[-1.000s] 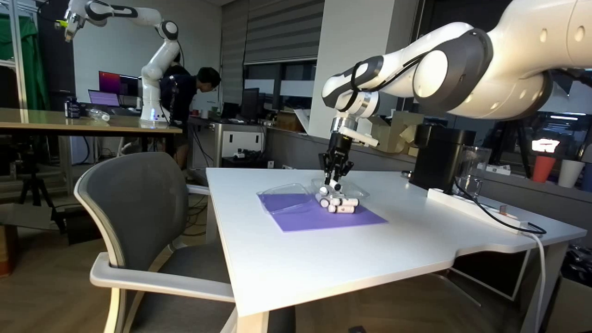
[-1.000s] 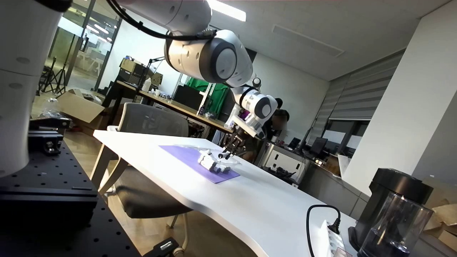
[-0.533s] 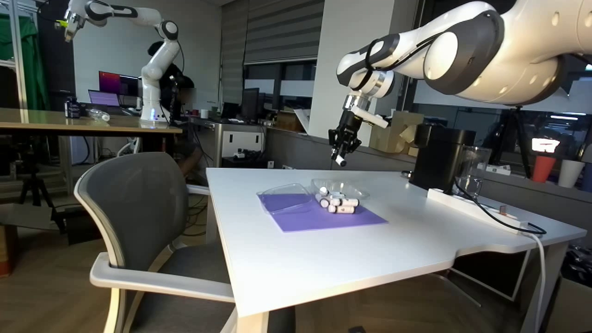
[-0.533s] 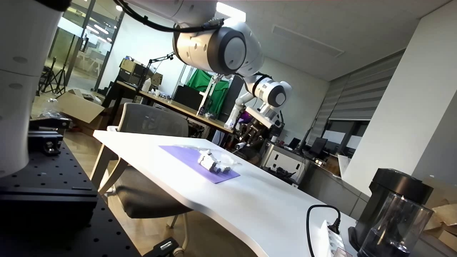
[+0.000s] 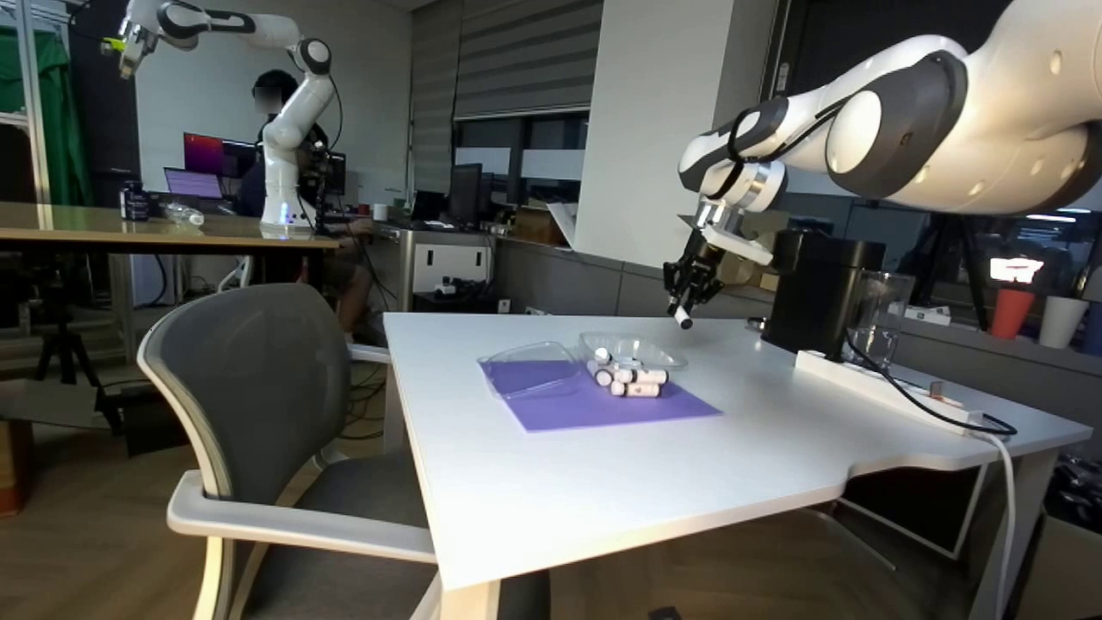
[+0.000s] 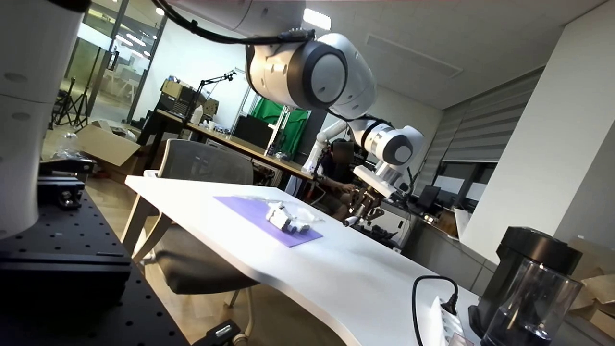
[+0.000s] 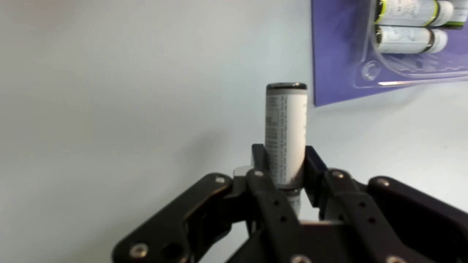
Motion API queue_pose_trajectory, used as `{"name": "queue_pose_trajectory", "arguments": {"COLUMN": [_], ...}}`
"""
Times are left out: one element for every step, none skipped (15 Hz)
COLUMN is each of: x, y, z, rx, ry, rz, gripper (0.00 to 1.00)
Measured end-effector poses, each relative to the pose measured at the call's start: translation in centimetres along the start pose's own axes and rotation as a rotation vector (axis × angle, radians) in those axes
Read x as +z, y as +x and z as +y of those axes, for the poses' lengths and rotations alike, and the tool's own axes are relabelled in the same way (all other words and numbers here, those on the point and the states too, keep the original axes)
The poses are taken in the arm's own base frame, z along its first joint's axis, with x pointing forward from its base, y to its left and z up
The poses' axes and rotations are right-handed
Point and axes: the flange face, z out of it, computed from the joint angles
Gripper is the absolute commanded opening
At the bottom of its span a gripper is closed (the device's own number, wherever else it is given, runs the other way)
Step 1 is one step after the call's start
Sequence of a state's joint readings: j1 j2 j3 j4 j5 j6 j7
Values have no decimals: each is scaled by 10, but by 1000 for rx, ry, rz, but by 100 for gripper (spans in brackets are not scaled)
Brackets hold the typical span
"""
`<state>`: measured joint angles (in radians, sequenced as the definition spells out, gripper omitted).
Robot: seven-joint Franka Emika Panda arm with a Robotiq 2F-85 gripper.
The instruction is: Remove one bottle from the clear box
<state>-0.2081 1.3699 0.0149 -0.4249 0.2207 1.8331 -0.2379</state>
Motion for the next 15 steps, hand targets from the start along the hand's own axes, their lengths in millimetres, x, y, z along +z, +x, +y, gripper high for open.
{"name": "queue_pose_trajectory", "arguments": {"x": [6, 13, 21, 28, 36, 44, 51, 57, 61, 65, 70, 74, 75, 75, 75], "y": [-2, -5, -8, -11, -14, -16, -18, -20, -22, -23, -24, -25, -25, -25, -25], "z": [9, 17, 23, 28, 31, 33, 34, 35, 35, 35, 35, 35, 35, 34, 34], "rx": [12, 23, 31, 37, 40, 43, 44, 46, 47, 49, 49, 48, 47, 45, 44], "ry": [-1, -3, -4, -9, -16, -19, -20, -21, -27, -35, -38, -41, -45, -48, -48], "rz": [-1, -5, -13, -26, -39, -46, -54, -62, -73, -80, -84, -88, -89, -89, -90], "gripper": [7, 7, 7, 7, 7, 7, 7, 7, 7, 7, 7, 7, 52, 53, 58]}}
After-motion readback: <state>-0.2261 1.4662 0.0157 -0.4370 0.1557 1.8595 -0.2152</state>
